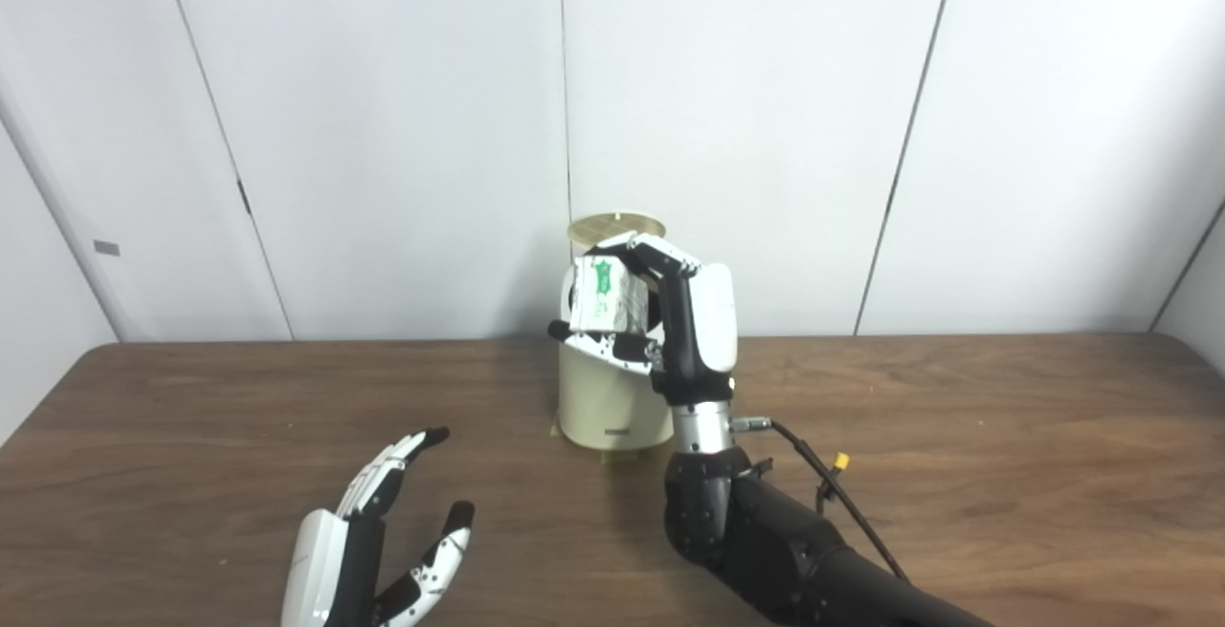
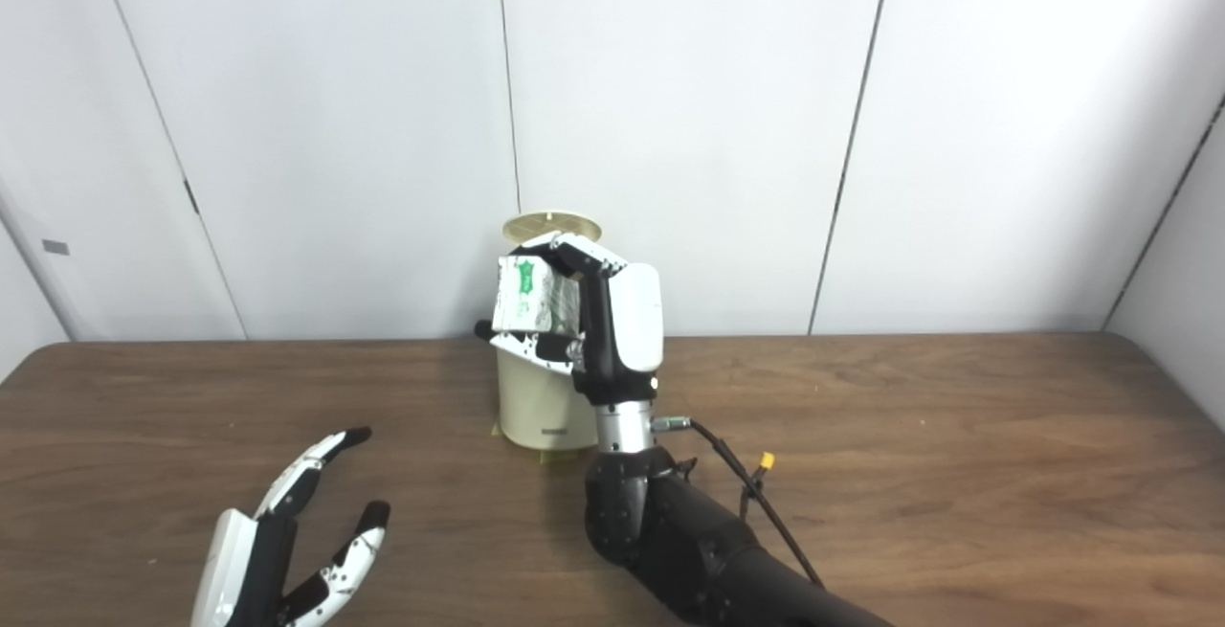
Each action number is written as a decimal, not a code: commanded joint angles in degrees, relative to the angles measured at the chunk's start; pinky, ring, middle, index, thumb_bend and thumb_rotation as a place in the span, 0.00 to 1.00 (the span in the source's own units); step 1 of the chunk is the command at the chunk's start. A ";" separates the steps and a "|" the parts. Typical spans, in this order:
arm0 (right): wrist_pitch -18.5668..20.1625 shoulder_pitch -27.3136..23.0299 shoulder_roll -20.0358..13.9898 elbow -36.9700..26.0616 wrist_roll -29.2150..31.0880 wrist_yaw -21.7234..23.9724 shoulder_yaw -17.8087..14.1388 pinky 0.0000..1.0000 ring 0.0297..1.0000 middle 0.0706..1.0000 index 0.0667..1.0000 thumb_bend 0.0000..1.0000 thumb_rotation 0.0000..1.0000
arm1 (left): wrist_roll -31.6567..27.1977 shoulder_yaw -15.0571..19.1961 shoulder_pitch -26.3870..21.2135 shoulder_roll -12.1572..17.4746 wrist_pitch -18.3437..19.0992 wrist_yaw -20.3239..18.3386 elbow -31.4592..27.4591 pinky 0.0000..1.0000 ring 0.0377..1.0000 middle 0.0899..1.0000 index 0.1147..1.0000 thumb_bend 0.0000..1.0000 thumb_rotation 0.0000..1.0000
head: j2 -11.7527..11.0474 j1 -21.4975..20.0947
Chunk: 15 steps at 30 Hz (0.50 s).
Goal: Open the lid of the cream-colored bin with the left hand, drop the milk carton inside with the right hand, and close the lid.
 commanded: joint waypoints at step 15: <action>-1.64 -5.69 -0.38 0.90 0.27 -0.97 3.68 0.37 0.44 0.50 0.40 0.50 0.00 | 1.70 -2.26 6.28 -2.68 -1.45 3.78 0.24 0.87 0.86 0.83 0.78 0.38 0.50 | 0.24 1.33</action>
